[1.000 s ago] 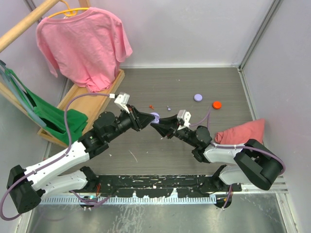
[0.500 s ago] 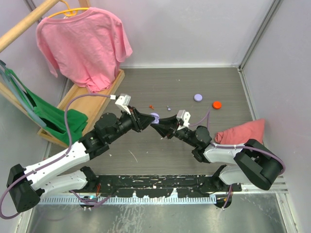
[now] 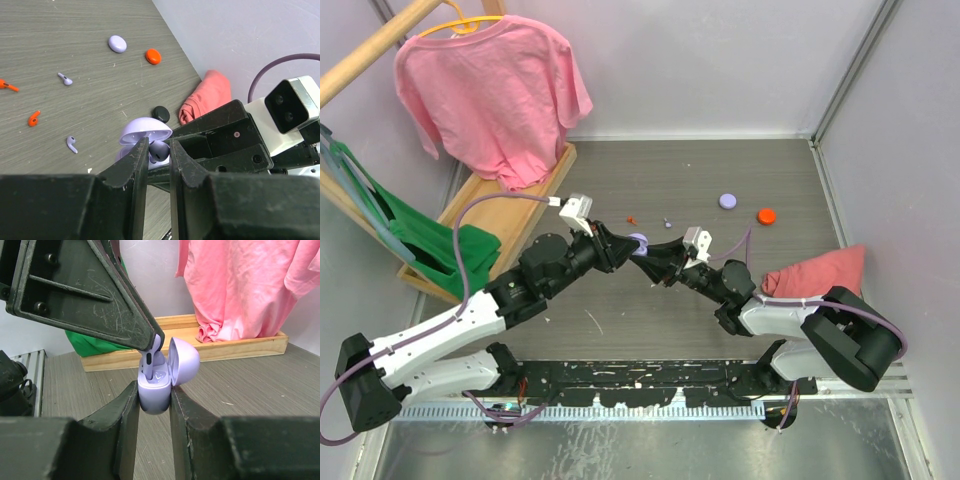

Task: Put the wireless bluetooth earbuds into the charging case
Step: Place the earbud in the charging case.

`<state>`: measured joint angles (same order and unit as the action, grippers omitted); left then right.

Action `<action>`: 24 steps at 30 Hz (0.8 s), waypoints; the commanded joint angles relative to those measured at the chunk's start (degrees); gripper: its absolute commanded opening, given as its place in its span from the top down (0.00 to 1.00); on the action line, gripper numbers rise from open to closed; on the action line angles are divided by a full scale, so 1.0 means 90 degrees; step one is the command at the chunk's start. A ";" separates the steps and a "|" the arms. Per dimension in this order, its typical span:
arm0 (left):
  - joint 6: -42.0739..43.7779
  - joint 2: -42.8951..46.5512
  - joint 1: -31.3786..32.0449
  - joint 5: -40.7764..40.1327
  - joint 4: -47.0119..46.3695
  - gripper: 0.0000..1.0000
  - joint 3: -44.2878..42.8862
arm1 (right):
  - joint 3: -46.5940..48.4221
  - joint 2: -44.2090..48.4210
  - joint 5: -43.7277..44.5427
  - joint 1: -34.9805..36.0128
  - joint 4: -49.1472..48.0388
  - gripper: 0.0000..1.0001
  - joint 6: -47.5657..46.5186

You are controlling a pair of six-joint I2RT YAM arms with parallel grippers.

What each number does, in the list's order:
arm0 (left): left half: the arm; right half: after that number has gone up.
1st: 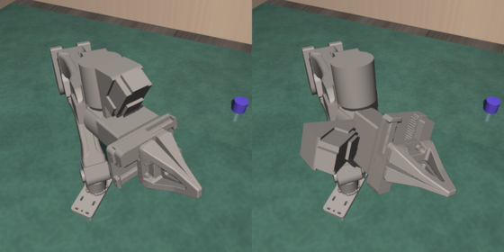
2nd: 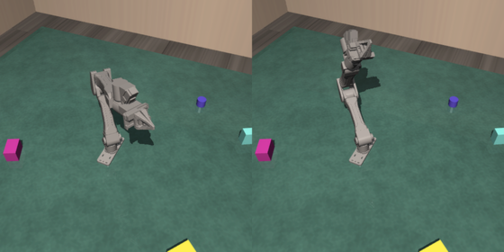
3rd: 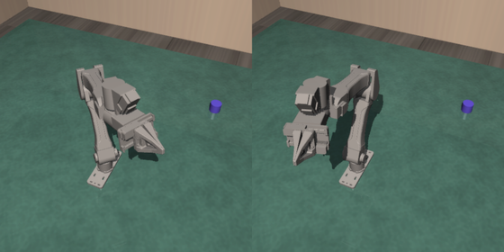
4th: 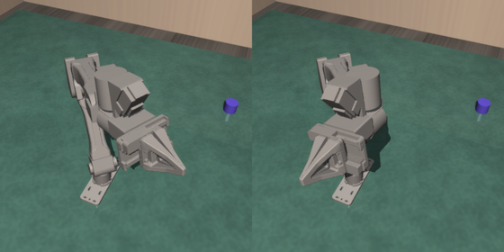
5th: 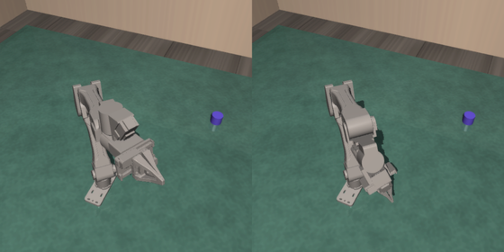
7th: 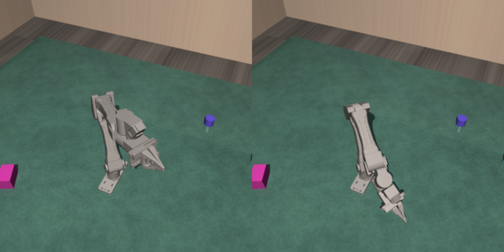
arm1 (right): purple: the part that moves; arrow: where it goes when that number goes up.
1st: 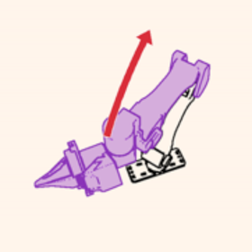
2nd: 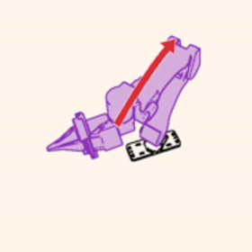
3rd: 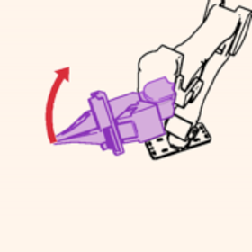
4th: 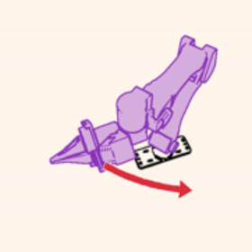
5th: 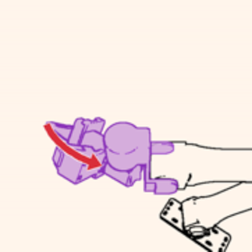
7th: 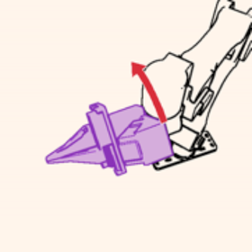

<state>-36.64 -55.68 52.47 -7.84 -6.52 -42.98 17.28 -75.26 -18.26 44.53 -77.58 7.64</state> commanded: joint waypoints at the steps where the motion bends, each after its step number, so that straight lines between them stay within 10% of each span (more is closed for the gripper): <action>1: -0.0124 -0.0004 0.0039 -0.0484 0.0486 0.78 -0.0148 | 0.0065 0.0120 0.0190 0.0006 -0.0864 0.99 -0.0082; 24: -0.0191 -0.0051 0.0045 0.0248 0.0471 0.59 -0.0426 | 0.0043 -0.0121 0.0135 0.0007 -0.1133 0.99 0.0081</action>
<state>-38.54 -55.92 52.80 -9.69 -1.45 -44.58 16.86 -76.53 -17.08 44.40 -79.57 7.99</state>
